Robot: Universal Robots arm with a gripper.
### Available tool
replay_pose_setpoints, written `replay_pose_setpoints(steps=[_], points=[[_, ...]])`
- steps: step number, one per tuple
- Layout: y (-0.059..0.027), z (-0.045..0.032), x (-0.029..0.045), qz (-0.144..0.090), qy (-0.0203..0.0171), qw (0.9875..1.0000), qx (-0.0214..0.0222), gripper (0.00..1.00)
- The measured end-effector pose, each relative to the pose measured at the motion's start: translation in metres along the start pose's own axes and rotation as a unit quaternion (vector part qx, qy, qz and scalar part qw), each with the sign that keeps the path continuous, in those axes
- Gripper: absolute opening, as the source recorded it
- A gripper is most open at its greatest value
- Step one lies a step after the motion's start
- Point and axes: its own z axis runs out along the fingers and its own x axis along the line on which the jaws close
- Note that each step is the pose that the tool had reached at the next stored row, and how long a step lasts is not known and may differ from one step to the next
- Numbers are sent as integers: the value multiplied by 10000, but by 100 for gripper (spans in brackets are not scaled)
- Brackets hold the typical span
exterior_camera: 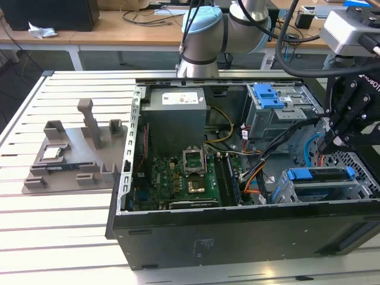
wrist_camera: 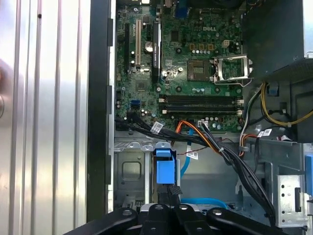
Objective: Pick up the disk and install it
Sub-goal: 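Insert the disk into the insertion slot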
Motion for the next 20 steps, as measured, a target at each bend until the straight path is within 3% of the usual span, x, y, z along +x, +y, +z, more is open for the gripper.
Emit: replay_pose_setpoints(steps=[5, 9, 15, 20], points=[[-10, 9, -1, -1, 2, 10000, 0, 11], [-186, 46, -30, 0, 2, 10000, -26, 11], [-404, 169, -56, 0, 3, 10000, -40, 11], [-426, 178, -117, -5, 4, 10000, -40, 11]])
